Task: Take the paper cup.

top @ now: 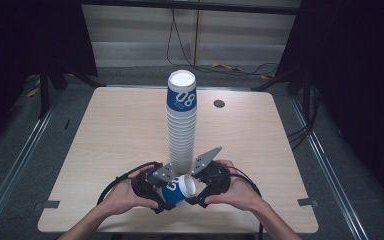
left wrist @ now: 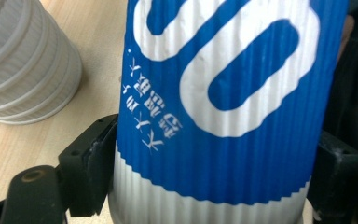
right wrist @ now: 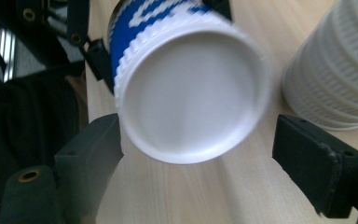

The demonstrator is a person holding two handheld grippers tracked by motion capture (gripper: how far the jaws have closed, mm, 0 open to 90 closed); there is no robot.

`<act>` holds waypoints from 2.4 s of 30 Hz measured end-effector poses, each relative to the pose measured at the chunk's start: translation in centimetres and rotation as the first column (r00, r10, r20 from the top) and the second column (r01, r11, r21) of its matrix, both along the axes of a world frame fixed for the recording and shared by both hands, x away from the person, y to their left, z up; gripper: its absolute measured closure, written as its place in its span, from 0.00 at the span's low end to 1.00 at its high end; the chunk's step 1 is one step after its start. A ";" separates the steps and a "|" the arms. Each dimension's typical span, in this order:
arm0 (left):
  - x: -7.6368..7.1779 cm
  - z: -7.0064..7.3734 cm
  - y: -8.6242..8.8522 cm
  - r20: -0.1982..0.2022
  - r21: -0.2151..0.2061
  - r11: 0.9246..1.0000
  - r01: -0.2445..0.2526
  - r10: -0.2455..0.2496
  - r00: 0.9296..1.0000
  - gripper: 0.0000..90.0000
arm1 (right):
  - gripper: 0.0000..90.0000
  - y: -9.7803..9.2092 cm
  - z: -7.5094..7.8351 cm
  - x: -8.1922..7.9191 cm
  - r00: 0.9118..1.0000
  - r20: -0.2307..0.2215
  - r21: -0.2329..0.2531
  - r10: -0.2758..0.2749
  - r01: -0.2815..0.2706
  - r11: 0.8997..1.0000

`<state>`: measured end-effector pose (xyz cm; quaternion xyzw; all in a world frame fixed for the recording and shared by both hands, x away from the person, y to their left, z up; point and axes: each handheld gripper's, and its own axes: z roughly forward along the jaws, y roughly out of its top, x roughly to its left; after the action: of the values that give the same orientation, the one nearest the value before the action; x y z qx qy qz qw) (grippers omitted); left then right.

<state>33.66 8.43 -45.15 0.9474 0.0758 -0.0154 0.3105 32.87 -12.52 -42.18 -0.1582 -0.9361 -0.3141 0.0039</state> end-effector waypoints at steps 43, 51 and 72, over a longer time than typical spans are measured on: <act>-0.9 -0.3 -0.5 0.024 0.015 0.999 0.047 -0.048 0.999 0.19 | 0.33 2.1 -0.5 0.2 0.990 -0.058 -0.047 0.131 -0.133 0.990; -0.8 -0.1 -0.5 0.036 -0.009 0.998 0.057 -0.057 0.998 0.18 | 0.33 2.0 -0.4 0.1 0.990 -0.056 -0.051 0.131 -0.134 0.990; -0.8 0.6 0.1 0.055 -0.119 0.992 0.033 -0.027 0.998 0.18 | 0.33 0.6 0.2 0.0 0.995 -0.051 -0.043 0.091 -0.093 0.995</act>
<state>32.81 8.58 -44.59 0.9282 0.0522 0.0005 0.3684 32.89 -11.92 -41.96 -0.1225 -0.9489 -0.2884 0.0378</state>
